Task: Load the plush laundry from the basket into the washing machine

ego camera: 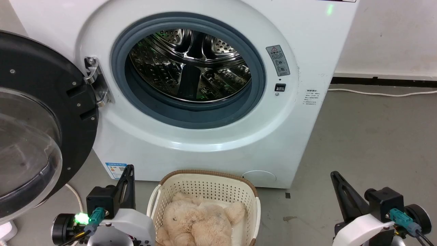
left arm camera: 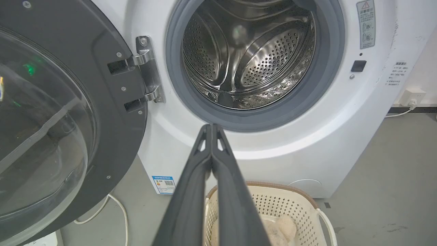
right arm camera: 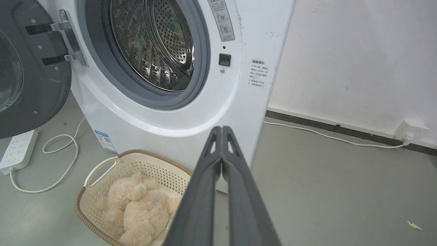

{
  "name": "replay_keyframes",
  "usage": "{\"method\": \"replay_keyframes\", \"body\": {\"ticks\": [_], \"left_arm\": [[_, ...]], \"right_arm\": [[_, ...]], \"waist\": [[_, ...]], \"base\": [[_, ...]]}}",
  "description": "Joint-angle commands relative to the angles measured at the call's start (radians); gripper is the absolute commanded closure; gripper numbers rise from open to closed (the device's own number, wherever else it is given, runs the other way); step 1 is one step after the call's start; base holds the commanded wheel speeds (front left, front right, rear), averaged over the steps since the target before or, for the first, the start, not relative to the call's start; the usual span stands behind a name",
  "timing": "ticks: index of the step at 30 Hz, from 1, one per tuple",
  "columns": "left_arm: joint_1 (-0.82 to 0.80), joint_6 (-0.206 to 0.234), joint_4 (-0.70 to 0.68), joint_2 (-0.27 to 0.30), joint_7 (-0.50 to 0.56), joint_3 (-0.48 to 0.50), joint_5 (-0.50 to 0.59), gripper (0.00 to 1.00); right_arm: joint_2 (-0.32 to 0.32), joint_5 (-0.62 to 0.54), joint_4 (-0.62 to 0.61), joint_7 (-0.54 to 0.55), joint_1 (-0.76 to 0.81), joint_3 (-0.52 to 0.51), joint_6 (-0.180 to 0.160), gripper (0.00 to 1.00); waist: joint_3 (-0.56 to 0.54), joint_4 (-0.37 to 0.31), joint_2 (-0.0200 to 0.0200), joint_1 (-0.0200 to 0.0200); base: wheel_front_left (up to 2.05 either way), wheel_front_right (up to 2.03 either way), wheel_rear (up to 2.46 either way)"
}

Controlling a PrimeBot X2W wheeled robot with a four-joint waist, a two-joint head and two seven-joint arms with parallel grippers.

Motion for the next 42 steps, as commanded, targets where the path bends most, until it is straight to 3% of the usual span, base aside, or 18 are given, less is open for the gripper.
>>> {"method": "replay_keyframes", "body": {"ticks": [1, 25, 26, 42], "left_arm": [[0.017, -0.004, -0.005, 0.000, 0.000, 0.002, 0.002, 1.00], [0.017, -0.004, -0.005, 0.000, 0.000, 0.002, 0.002, 1.00], [0.000, 0.000, 0.000, 0.000, 0.000, 0.000, 0.000, 0.00], [0.010, 0.002, 0.013, 0.000, -0.027, -0.018, -0.048, 0.00]], "right_arm": [[0.000, -0.006, -0.005, 0.000, -0.012, -0.002, -0.001, 1.00], [0.000, -0.006, -0.005, 0.000, -0.012, -0.002, -0.001, 1.00], [0.000, 0.001, 0.000, 0.000, 0.000, 0.000, 0.000, 0.00], [0.000, 0.040, 0.012, -0.027, 0.013, 0.004, 0.000, 0.00]], "waist": [[0.000, 0.000, 0.0000, 0.0000], [0.000, 0.000, 0.0000, 0.0000], [0.000, 0.000, 0.0000, 0.0000], [0.004, -0.002, 0.0000, 0.0000]], "base": [[0.00, 0.00, 0.00], [0.00, 0.00, 0.00], [0.00, 0.00, 0.00], [0.00, 0.00, 0.00]]}}
